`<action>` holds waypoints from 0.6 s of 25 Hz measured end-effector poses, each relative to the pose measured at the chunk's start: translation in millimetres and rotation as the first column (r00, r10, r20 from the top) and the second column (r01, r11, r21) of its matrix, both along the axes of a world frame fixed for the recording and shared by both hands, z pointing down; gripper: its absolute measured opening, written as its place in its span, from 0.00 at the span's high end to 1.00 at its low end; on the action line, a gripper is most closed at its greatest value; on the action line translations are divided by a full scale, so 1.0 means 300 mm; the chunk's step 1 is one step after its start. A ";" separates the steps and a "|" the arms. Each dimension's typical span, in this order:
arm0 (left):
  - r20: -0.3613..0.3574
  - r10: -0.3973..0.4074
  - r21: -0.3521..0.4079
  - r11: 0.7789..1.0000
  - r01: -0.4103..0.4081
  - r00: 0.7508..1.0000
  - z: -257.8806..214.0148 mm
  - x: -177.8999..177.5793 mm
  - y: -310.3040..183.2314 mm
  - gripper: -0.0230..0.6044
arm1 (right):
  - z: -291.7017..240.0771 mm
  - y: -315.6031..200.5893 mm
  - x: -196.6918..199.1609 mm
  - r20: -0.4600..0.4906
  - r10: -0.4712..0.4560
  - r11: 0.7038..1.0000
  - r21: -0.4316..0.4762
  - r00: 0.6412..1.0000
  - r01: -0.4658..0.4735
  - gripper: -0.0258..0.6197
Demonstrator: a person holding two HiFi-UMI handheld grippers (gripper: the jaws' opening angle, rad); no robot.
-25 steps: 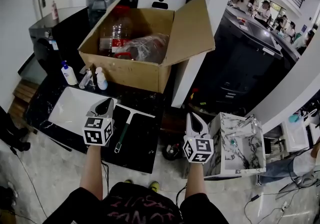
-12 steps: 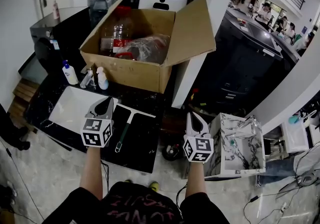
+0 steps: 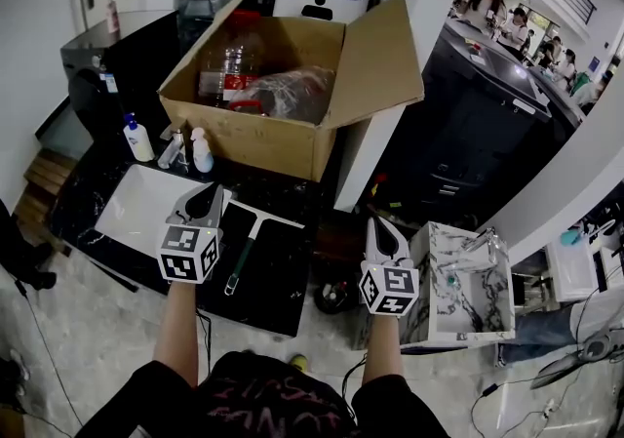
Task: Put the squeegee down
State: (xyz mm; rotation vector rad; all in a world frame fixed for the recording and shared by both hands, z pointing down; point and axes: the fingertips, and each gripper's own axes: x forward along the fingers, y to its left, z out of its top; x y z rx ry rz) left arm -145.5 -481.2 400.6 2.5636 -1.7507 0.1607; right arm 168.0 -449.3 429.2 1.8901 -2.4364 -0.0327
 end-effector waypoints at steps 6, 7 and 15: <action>0.009 0.007 0.012 1.000 -0.007 1.000 -0.022 -0.005 0.001 0.96 | -0.005 0.000 -0.013 -0.014 -0.005 1.000 0.006 1.000 0.005 0.95; 0.009 0.007 0.012 1.000 -0.008 1.000 -0.024 -0.006 0.000 0.96 | -0.007 -0.001 -0.016 -0.014 -0.008 1.000 0.009 1.000 0.008 0.95; 0.012 0.016 0.015 1.000 -0.016 1.000 -0.034 0.004 -0.011 0.96 | -0.028 -0.012 -0.006 -0.010 -0.003 1.000 0.019 1.000 0.003 0.95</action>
